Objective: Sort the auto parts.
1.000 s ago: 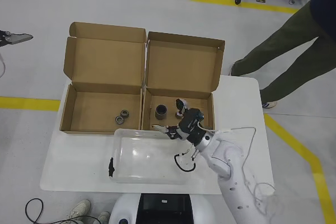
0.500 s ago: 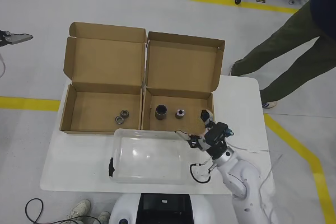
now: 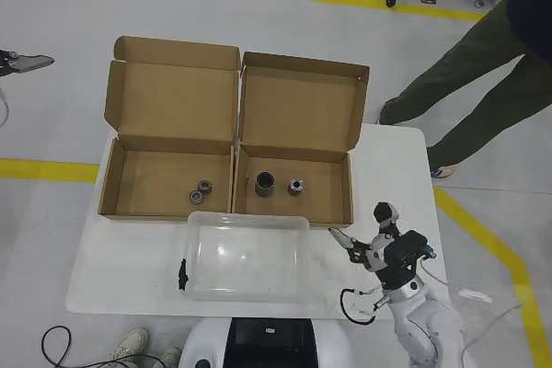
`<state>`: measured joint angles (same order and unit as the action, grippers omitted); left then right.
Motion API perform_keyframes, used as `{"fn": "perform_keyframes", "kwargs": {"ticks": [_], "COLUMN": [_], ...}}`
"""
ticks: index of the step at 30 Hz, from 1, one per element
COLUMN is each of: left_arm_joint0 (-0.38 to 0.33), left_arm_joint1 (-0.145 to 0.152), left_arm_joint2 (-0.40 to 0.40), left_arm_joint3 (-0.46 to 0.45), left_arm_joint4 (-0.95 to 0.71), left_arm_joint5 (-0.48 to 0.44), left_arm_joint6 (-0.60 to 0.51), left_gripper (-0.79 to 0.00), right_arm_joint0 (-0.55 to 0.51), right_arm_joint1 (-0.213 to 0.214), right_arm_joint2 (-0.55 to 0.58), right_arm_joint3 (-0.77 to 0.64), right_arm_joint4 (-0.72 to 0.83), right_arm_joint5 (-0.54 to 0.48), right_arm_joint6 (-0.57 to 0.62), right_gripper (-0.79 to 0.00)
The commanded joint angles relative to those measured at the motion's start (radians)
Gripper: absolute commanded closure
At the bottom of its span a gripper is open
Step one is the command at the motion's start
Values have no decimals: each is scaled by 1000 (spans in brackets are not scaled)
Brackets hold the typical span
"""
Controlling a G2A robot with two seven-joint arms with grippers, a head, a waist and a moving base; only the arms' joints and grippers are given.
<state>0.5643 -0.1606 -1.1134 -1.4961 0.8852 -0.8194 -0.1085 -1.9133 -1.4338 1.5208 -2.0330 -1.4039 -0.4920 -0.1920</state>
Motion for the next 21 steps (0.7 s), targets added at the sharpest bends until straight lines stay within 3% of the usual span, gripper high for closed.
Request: {"fn": "perform_keyframes", "kwargs": {"ticks": [1, 9, 21], "left_arm_joint0": [0, 0, 0], "left_arm_joint1": [0, 0, 0], "left_arm_joint2": [0, 0, 0], "left_arm_joint3": [0, 0, 0], "left_arm_joint4": [0, 0, 0], "left_arm_joint5": [0, 0, 0], "left_arm_joint6": [0, 0, 0], "left_gripper": [-785, -785, -785], "right_arm_joint0": [-41, -180, -280], "right_arm_joint1": [4, 17, 27], "right_arm_joint2": [22, 114, 152], "right_arm_joint3": [-21, -110, -180], "right_arm_joint4": [7, 26, 38], "right_arm_joint5": [6, 24, 63], "right_arm_joint6": [-18, -60, -93], "right_gripper": [-785, -785, -785]}}
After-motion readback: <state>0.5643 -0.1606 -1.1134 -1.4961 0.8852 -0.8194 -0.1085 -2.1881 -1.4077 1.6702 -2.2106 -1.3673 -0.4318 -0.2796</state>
